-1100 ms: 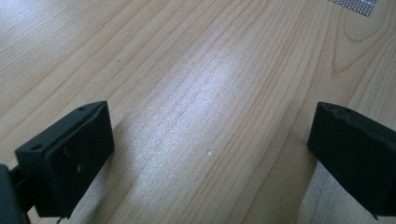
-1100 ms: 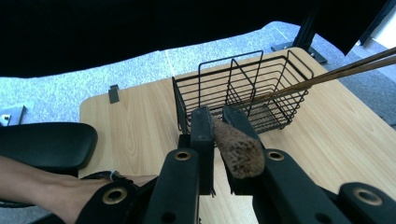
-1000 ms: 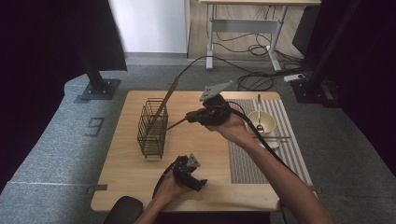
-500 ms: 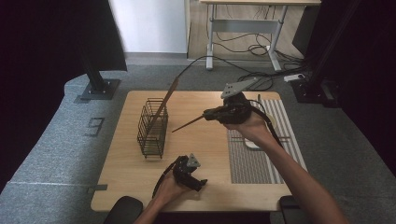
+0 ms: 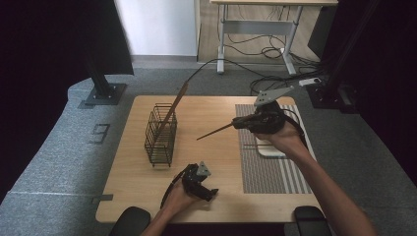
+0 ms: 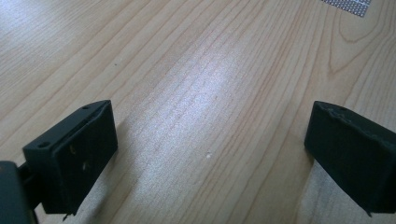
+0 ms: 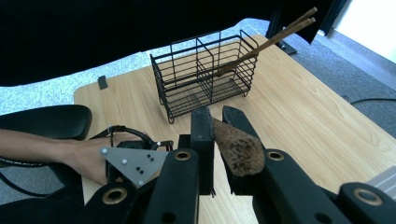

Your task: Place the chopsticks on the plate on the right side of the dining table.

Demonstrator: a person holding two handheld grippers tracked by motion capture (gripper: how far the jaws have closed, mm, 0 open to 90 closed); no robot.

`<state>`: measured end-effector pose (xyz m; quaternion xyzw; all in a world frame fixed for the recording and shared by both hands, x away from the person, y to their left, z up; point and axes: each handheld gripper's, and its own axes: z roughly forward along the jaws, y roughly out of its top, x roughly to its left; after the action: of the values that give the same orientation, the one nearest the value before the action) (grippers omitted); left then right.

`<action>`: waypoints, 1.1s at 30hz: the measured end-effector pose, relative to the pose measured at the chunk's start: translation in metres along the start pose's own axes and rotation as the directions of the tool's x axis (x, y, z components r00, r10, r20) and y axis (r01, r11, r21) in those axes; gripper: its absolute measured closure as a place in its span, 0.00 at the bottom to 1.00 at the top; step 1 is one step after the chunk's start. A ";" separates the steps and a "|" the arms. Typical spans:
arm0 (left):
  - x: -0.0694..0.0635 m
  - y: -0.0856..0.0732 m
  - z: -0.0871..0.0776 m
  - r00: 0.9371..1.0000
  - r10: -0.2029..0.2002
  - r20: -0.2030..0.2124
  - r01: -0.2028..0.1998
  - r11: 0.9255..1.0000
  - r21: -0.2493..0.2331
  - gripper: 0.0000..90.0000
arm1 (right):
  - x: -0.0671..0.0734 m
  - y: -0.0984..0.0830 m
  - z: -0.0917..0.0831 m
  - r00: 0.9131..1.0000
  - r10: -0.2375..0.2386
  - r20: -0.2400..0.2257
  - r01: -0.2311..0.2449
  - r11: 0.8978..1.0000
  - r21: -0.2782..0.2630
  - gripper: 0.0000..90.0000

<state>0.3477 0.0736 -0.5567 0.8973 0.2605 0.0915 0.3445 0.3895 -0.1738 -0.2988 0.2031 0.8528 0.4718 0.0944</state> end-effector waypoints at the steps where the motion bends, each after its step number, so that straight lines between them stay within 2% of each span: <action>1: 0.000 0.000 0.000 1.000 0.001 0.000 -0.001 1.000 0.004 0.03 | 0.000 -0.002 -0.002 1.000 0.000 0.001 0.000 1.000 0.000 0.91; 5: 0.001 0.002 -0.001 1.000 0.001 0.001 -0.001 1.000 0.016 0.04 | -0.002 -0.009 -0.008 1.000 0.006 0.004 -0.006 1.000 0.005 0.91; 9: 0.004 0.003 -0.004 1.000 0.000 -0.003 0.000 1.000 0.027 0.10 | -0.003 -0.017 -0.014 1.000 0.015 0.008 -0.015 1.000 0.007 0.91; 12: 0.006 0.003 -0.007 1.000 -0.010 -0.004 0.010 1.000 0.021 0.12 | -0.003 -0.022 -0.017 1.000 0.023 0.008 -0.023 1.000 0.008 0.91; 15: 0.007 0.005 -0.011 1.000 0.003 -0.010 -0.003 1.000 0.014 0.13 | -0.003 -0.027 -0.020 1.000 0.028 0.012 -0.028 1.000 0.011 0.91; 25: 0.016 0.009 -0.033 1.000 0.004 -0.011 -0.005 0.999 -0.051 0.16 | -0.003 -0.047 -0.022 0.999 0.044 0.007 -0.044 0.999 0.032 0.91; 33: 0.017 0.013 -0.048 0.999 0.040 -0.004 -0.041 0.992 -0.117 0.19 | 0.002 -0.063 -0.012 0.998 0.057 -0.029 -0.055 0.996 0.066 0.91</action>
<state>0.3511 0.1023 -0.5123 0.8806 0.2368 0.1145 0.3942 0.3677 -0.2120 -0.3457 0.2225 0.8629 0.4495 0.0613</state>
